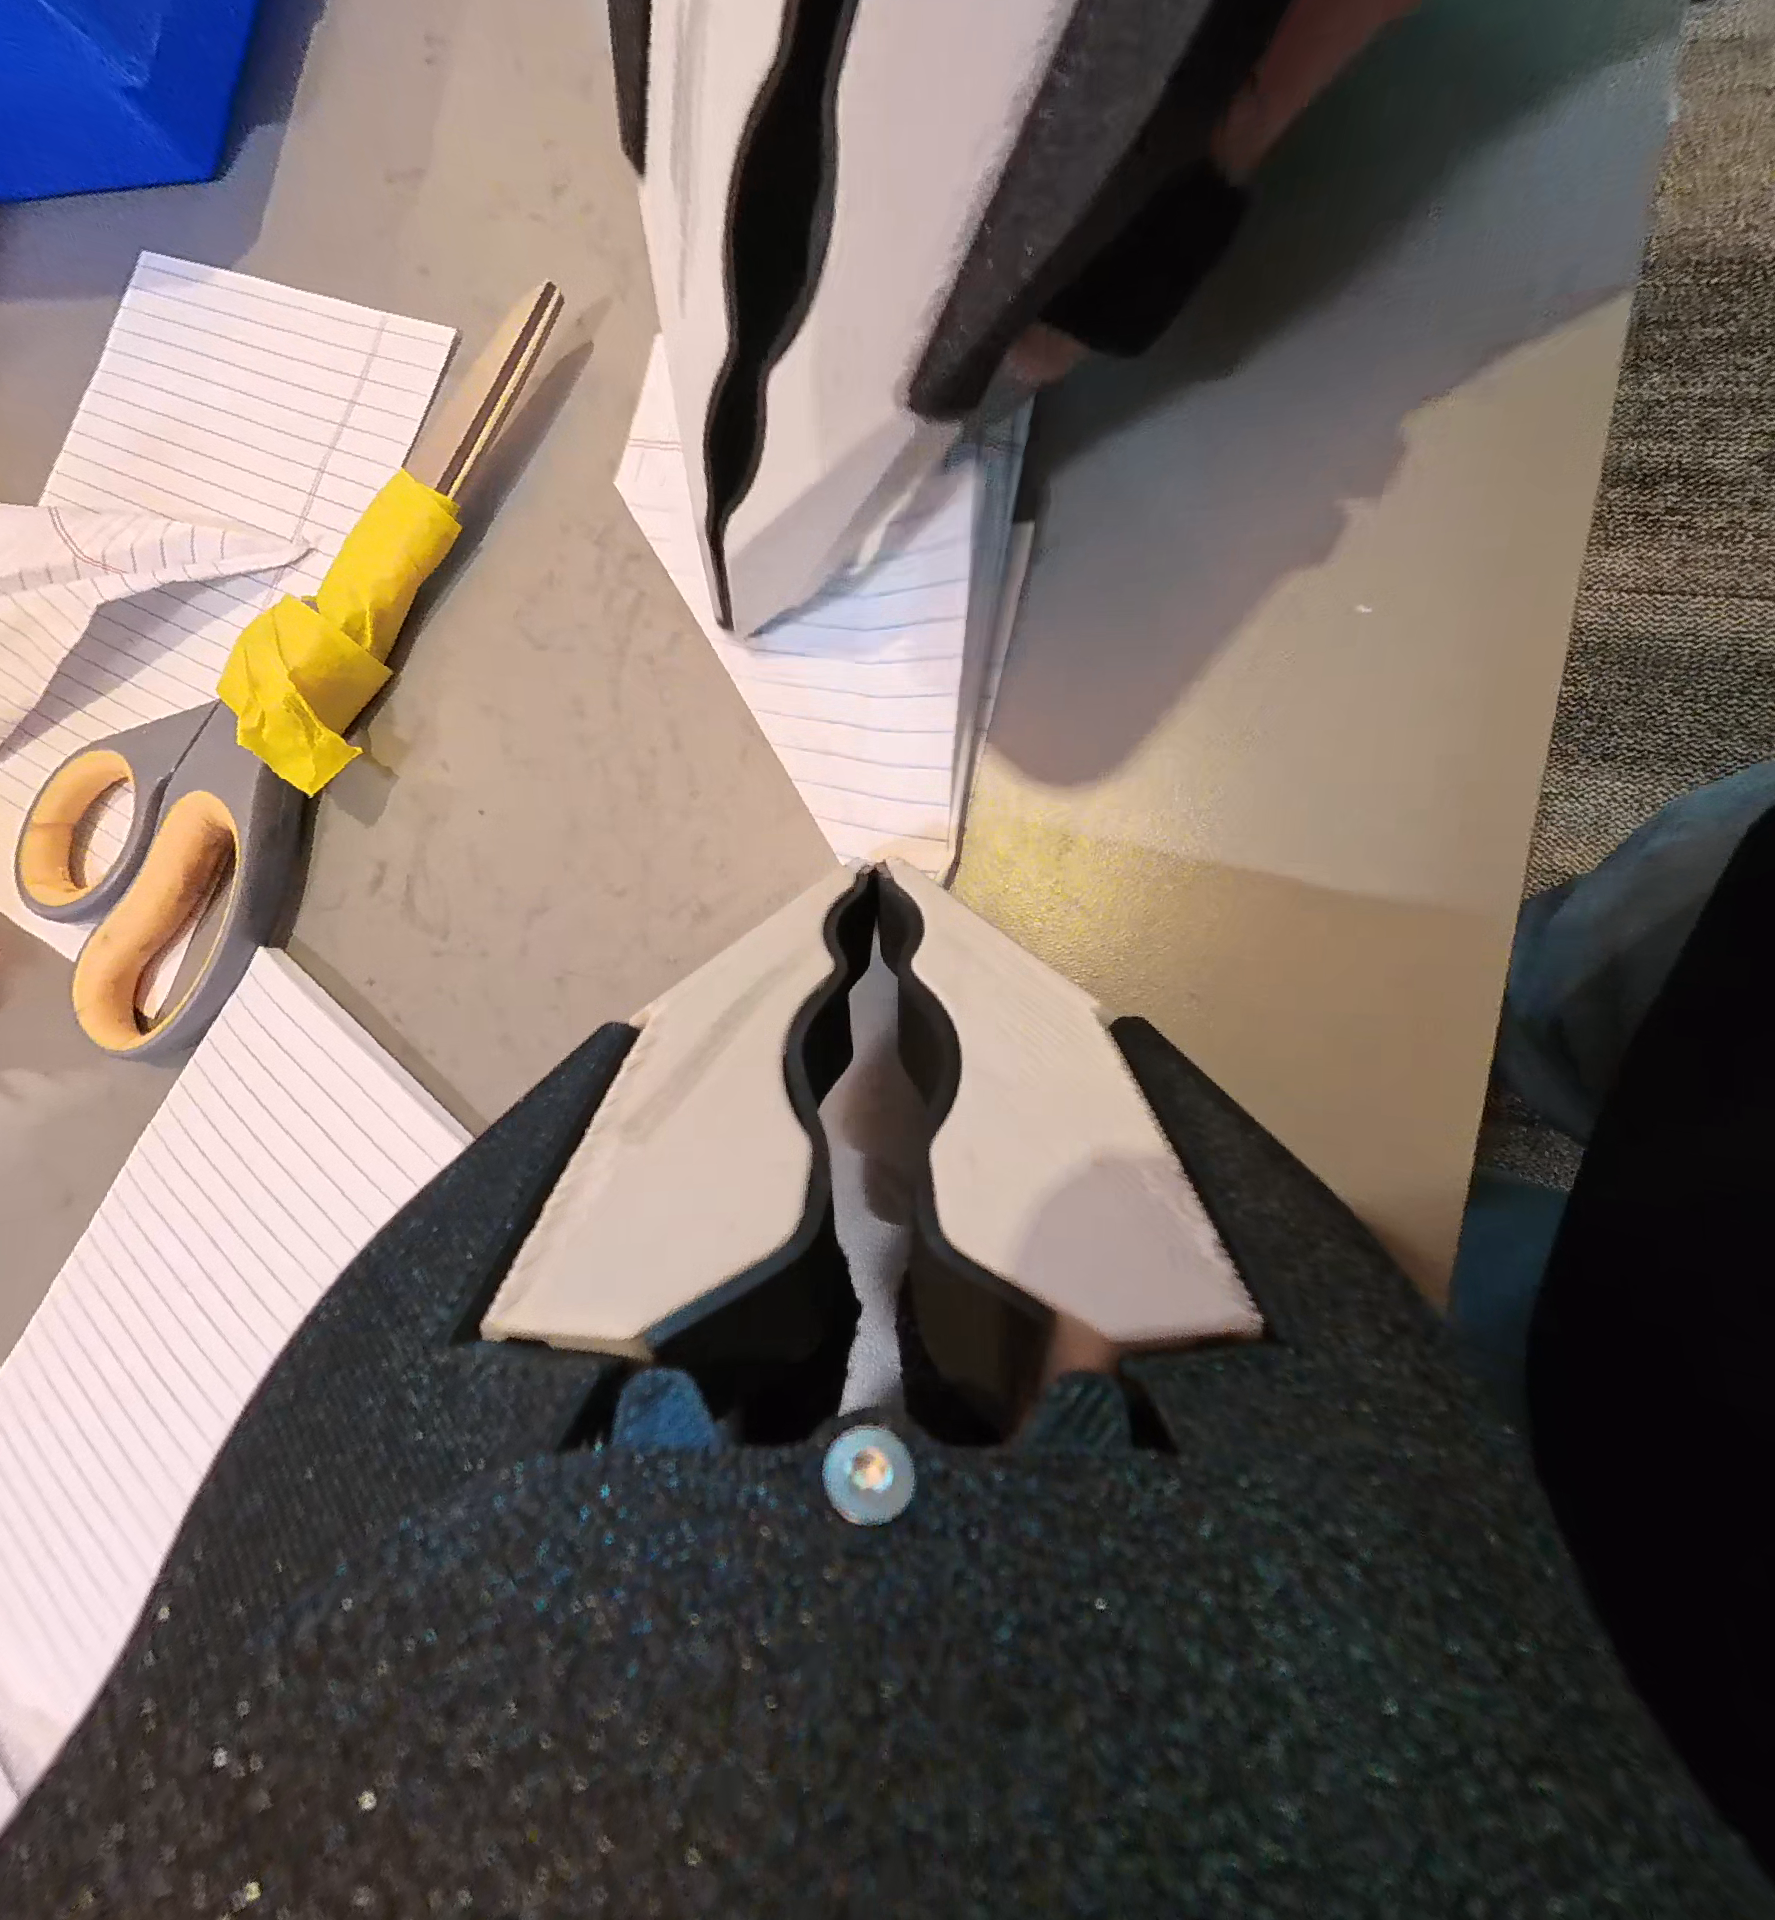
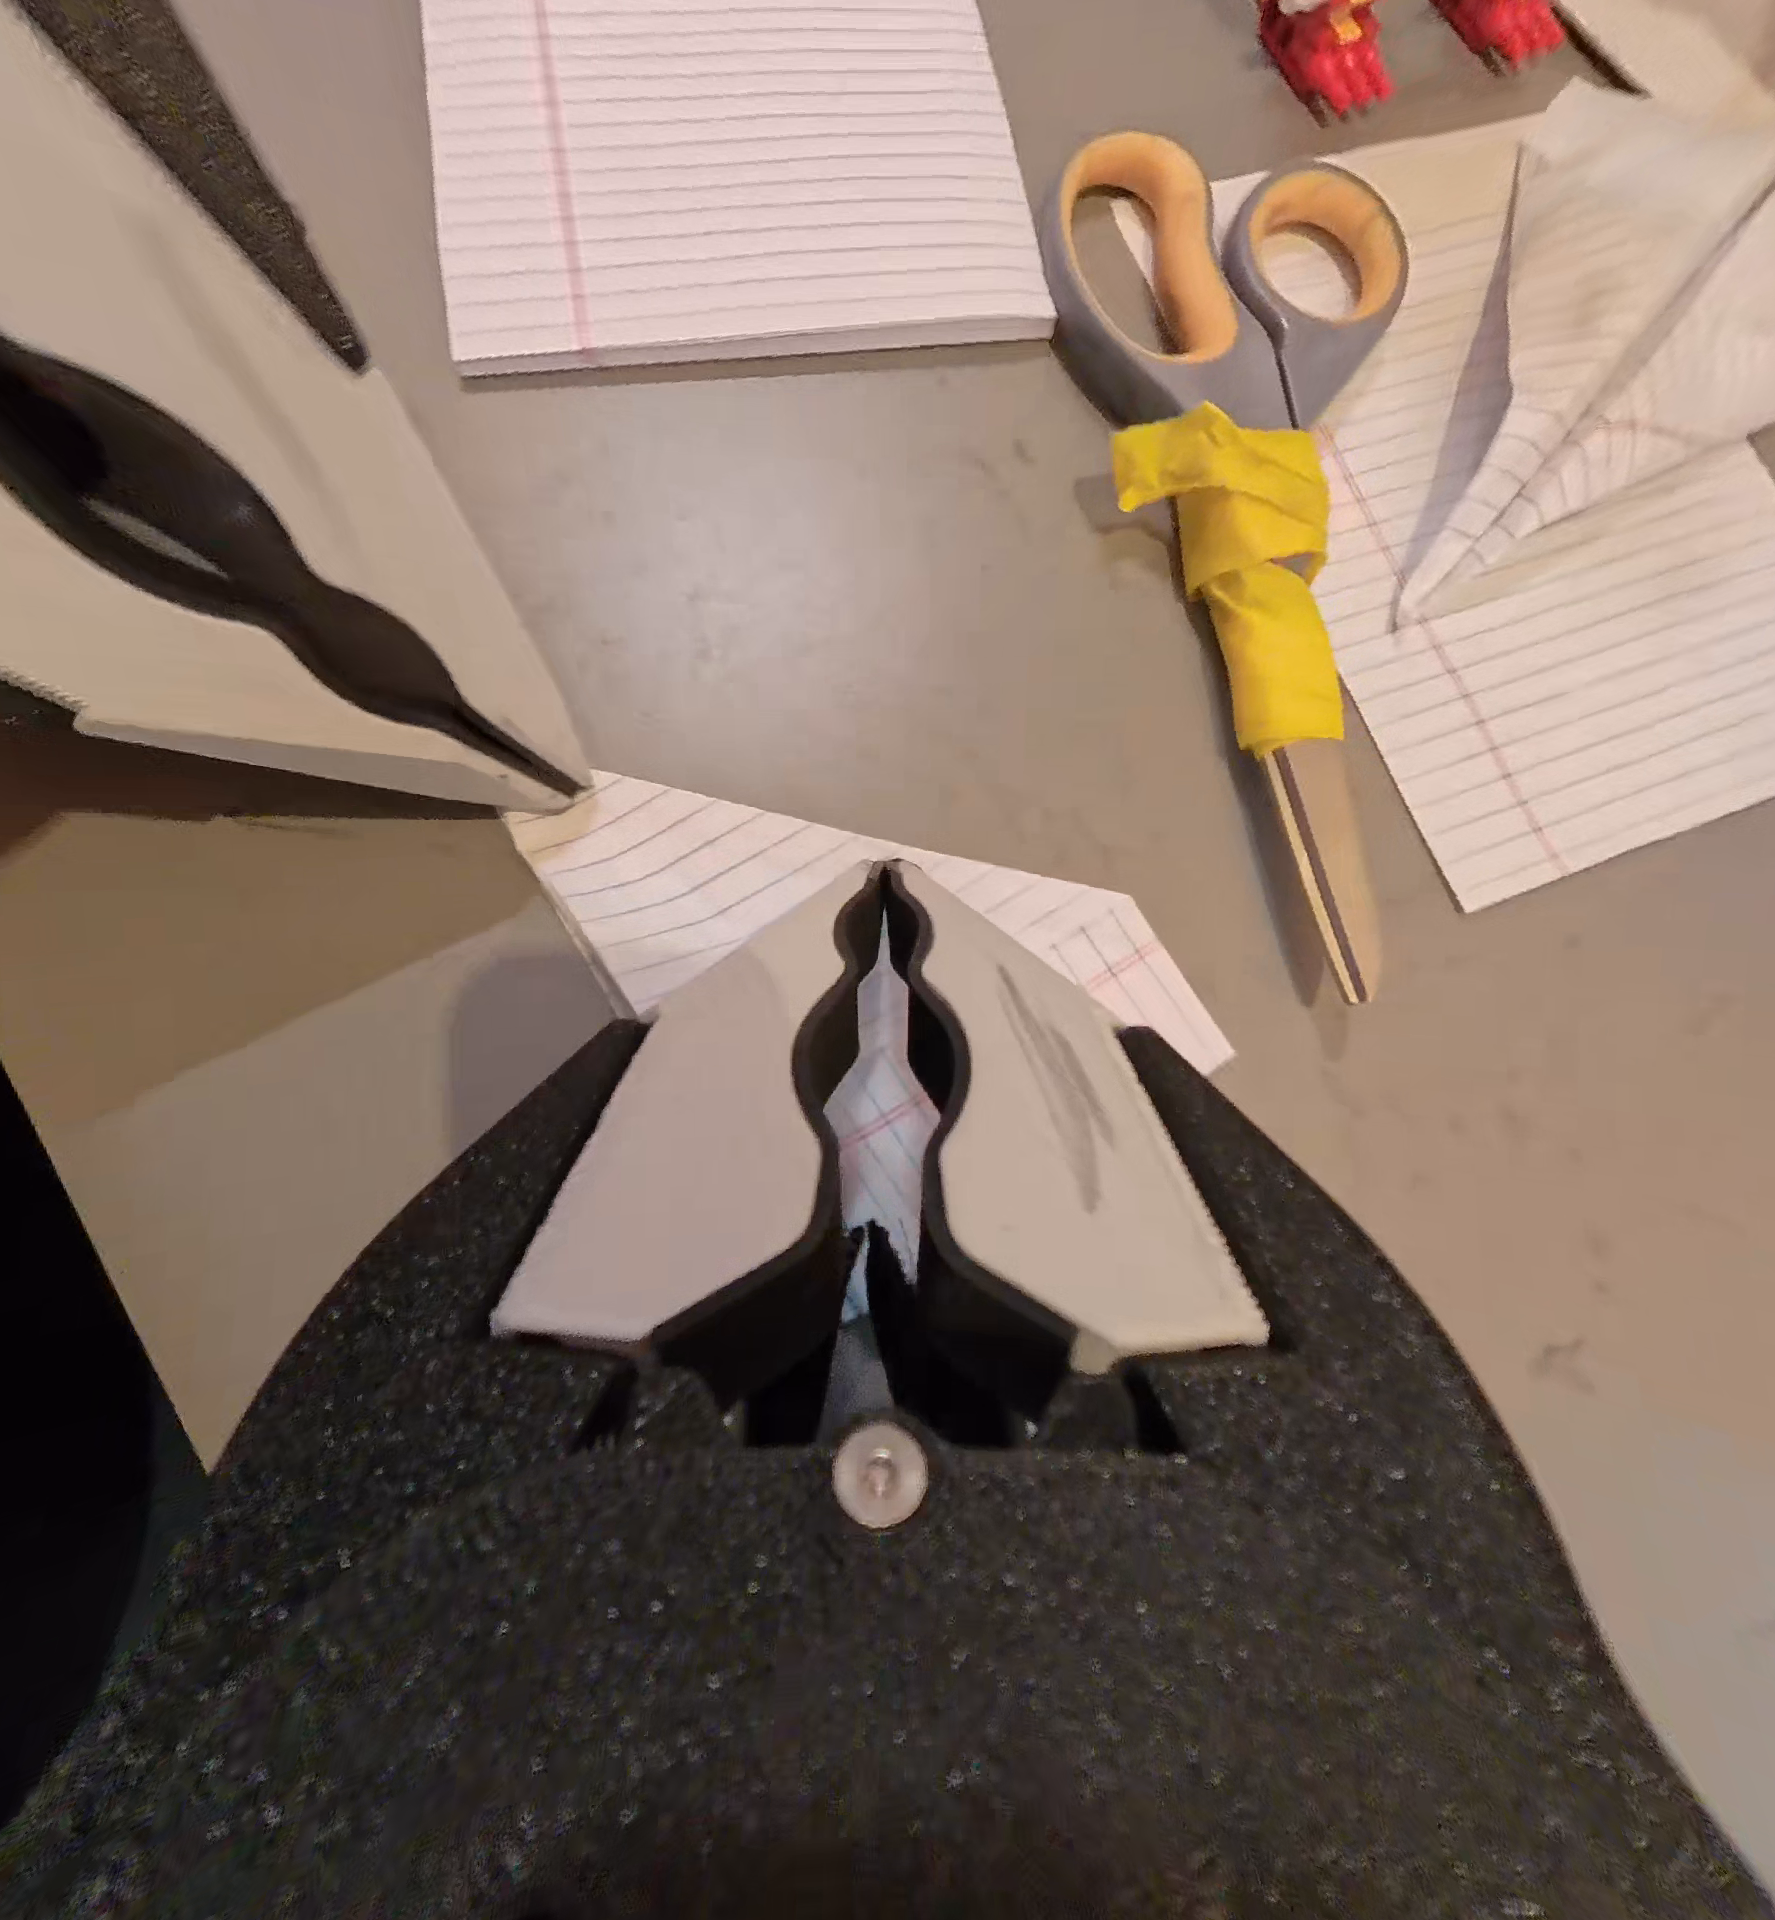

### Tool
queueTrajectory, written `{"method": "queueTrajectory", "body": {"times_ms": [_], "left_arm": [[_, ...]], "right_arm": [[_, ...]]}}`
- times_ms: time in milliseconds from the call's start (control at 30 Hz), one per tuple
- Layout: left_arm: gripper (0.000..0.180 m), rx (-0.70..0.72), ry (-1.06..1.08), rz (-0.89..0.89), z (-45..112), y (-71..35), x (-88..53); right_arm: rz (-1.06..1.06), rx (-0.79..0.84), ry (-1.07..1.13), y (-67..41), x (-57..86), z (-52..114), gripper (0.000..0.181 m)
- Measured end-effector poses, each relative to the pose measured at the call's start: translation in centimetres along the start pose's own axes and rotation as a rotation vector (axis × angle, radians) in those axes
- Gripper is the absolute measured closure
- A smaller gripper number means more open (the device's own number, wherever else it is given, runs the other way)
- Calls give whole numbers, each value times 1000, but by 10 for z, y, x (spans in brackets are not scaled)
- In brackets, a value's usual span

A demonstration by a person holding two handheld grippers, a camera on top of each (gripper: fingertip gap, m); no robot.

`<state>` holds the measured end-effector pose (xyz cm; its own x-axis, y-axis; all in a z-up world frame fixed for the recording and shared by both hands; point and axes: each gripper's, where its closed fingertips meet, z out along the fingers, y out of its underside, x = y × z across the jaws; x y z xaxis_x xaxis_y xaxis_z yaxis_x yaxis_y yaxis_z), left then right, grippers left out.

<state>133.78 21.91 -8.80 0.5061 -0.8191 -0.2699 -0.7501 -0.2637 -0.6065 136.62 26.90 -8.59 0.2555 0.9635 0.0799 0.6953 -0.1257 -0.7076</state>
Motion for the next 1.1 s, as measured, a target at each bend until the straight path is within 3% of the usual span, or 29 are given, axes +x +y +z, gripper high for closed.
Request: {"method": "queueTrajectory", "body": {"times_ms": [200,267,400,467,567,900,1100], "left_arm": [[180,-9,-3,6,0,0,0],[180,-14,-2,8,0,0,0],[180,-23,-3,13,1,0,0],[180,-26,-5,14,0,0,0],[180,-25,-10,15,0,0,0],[180,-20,-30,25,0,0,1],[180,-18,-21,15,0,0,0]], "right_arm": [[135,-23,-59,10,21,-8,181],[109,-22,-26,8,27,-16,181],[51,86,-181,-21,-15,-37,181],[-8,24,-217,-11,-36,-33,181],[-78,-94,-182,19,-41,-20,180],[-137,-70,-121,34,-28,-34,181],[-32,-109,-89,56,-9,-56,181]]}}
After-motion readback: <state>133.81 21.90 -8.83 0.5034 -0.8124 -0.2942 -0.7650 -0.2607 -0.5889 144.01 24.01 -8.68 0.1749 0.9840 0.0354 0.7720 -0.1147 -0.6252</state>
